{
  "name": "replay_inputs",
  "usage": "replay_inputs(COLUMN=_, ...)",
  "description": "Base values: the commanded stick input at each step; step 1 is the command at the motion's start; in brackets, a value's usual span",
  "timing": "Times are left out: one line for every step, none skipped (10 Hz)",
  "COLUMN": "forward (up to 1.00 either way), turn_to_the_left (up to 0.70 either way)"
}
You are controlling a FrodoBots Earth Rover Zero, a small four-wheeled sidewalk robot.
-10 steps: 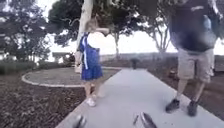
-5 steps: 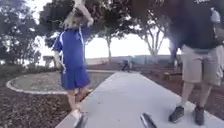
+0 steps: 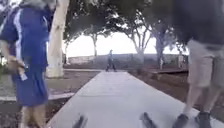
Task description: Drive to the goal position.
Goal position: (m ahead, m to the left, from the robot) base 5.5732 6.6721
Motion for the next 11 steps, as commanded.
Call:
replay_inputs(forward=0.97, turn_to_the_left=-0.1)
replay_inputs(forward=0.98, turn_to_the_left=0.0)
replay_inputs(forward=0.97, turn_to_the_left=0.0)
replay_inputs(forward=0.97, turn_to_the_left=0.0)
replay_inputs(forward=0.97, turn_to_the_left=0.0)
replay_inputs(forward=0.98, turn_to_the_left=0.29)
replay_inputs(forward=0.98, turn_to_the_left=0.14)
replay_inputs(forward=0.98, turn_to_the_left=0.0)
replay_inputs(forward=0.98, turn_to_the_left=0.0)
replay_inputs(forward=0.98, turn_to_the_left=0.0)
replay_inputs(forward=0.98, turn_to_the_left=0.0)
